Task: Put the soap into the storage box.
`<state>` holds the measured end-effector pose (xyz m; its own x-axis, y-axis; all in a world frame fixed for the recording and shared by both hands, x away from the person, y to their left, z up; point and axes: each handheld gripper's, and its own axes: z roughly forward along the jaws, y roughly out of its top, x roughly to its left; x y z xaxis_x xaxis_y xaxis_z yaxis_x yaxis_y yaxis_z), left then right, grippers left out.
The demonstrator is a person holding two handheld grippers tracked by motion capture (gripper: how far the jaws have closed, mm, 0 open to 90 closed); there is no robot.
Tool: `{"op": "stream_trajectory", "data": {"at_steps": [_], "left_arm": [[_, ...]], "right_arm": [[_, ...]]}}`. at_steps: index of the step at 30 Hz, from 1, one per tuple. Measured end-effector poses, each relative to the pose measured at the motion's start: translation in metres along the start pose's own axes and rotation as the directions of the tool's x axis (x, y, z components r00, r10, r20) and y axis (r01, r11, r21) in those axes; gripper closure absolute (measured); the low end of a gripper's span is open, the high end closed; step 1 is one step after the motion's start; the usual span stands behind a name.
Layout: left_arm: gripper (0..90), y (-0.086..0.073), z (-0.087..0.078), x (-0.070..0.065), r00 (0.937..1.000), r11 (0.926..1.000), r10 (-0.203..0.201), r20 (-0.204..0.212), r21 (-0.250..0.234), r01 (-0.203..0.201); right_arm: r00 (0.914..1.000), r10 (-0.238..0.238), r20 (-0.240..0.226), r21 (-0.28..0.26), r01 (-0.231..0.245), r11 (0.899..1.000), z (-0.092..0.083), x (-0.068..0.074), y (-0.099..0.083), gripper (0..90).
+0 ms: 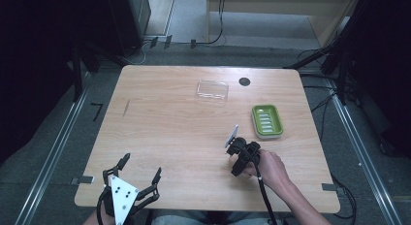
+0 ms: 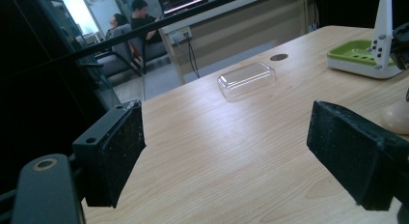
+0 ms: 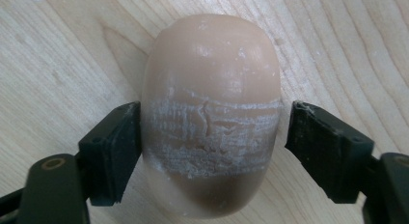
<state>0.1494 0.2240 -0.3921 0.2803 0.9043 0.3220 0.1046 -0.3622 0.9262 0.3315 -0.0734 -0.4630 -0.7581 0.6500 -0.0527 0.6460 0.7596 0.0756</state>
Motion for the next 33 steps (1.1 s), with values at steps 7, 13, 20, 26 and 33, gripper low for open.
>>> {"op": "stream_trajectory", "data": {"at_steps": [7, 13, 20, 26, 33], "left_arm": [[13.9, 0.0000, -0.0002, -0.0004, 1.0000, 1.0000, 0.006, 0.003, -0.002, -0.006], [13.9, 0.0000, -0.0005, -0.0004, 1.0000, 1.0000, 0.007, -0.001, -0.003, -0.007], [13.9, 0.0001, -0.0008, -0.0004, 1.0000, 1.0000, 0.008, -0.002, -0.003, -0.008], [13.9, -0.0001, -0.0010, -0.0006, 1.0000, 0.9999, 0.009, -0.001, -0.007, -0.009], [13.9, -0.0001, -0.0011, -0.0006, 0.9999, 0.9999, 0.010, -0.001, -0.008, -0.010]], "right_arm": [[0.9998, -0.012, -0.013, 0.008, 0.012, 1.000, 0.0014, 0.0011, 0.0004, 30.3], [0.9996, -0.015, -0.025, 0.007, 0.015, 1.000, 0.0015, 0.0010, 0.0001, 32.1], [0.9997, -0.013, -0.022, 0.006, 0.013, 1.000, 0.0011, 0.0011, 0.0000, 32.8], [0.9995, -0.030, -0.009, 0.017, 0.030, 0.999, 0.0002, 0.0014, 0.0004, 33.0], [0.9995, -0.025, -0.016, 0.019, 0.025, 1.000, -0.0039, 0.0004, -0.0006, 33.1]]}}
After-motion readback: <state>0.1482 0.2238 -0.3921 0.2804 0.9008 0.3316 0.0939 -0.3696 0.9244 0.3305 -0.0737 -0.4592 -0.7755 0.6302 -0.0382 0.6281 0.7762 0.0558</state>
